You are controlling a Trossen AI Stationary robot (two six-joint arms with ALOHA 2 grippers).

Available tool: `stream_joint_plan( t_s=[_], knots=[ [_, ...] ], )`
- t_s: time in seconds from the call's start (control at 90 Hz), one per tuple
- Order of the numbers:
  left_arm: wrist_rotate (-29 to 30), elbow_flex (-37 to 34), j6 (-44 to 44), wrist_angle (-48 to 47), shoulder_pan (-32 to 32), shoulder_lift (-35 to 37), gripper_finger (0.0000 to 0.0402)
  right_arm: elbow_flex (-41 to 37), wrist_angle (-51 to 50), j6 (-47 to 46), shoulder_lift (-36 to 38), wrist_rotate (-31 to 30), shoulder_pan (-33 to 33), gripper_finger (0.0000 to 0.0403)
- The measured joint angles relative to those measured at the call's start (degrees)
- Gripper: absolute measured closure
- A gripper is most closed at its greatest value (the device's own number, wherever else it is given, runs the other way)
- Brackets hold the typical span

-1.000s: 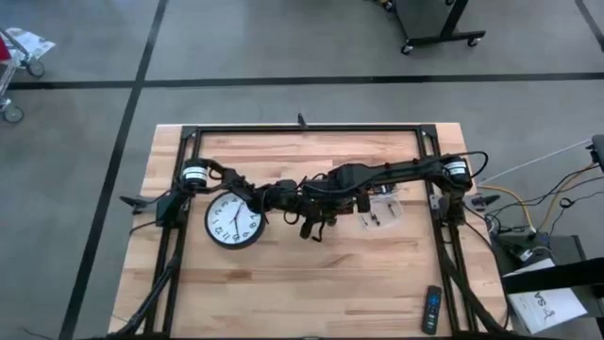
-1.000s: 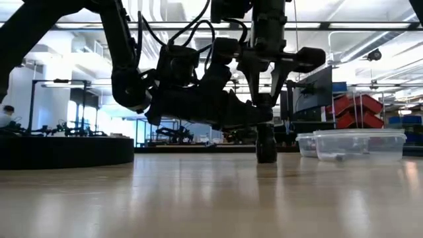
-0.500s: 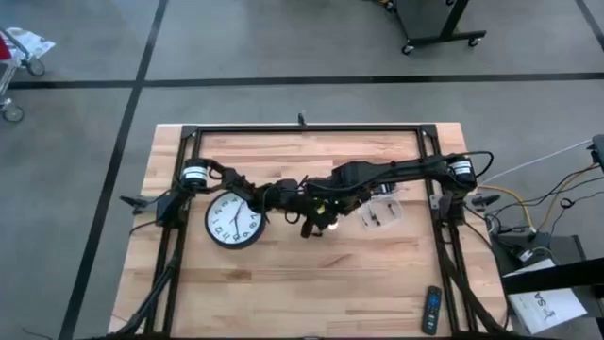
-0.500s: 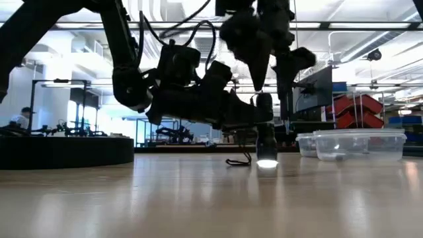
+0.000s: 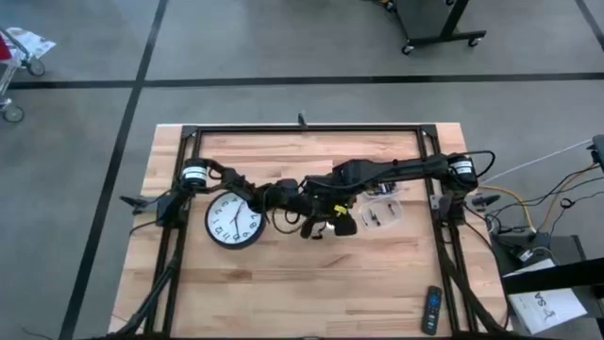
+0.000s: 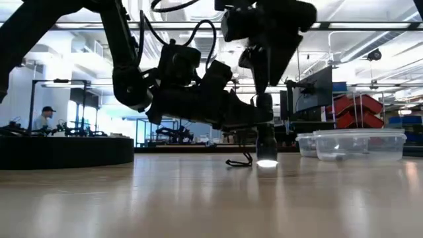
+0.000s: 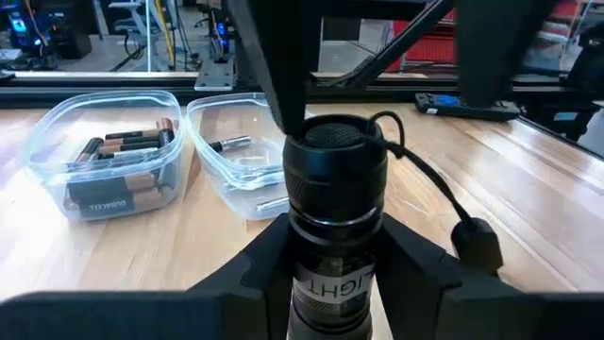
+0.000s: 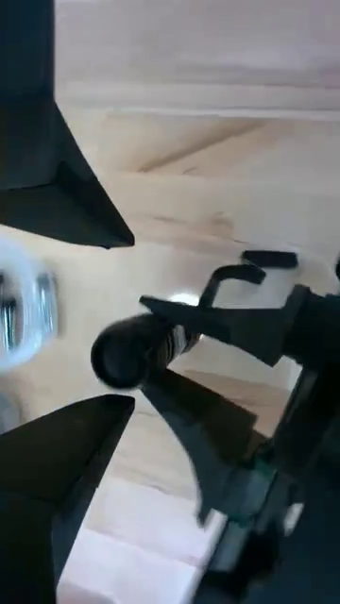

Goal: Insert battery
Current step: Close the black battery compartment

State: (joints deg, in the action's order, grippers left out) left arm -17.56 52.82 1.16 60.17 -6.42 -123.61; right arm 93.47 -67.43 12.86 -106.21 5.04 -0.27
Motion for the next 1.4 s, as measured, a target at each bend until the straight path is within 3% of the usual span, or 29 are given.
stream_joint_plan(
  t_s=[0.167,0.411,1.144,1.4],
  knots=[
    [-0.16,-0.02,1.34,-0.16,0.02,0.0,0.029,0.0,0.16,9.36,0.02,-2.62,-0.17,0.0187],
    [0.17,-0.02,3.63,-1.51,-0.04,0.07,0.0294,-0.55,1.64,13.3,-1.47,-1.73,0.11,0.0207],
    [0.61,-0.07,6.27,-3.79,0.11,0.07,0.0288,-1.77,1.95,13.31,-1.73,-2.5,-0.07,0.0284],
    [0.45,-0.07,6.02,-3.81,0.11,0.07,0.0291,-1.64,1.96,8.24,-2.4,-2.39,0.03,0.0308]
  ],
)
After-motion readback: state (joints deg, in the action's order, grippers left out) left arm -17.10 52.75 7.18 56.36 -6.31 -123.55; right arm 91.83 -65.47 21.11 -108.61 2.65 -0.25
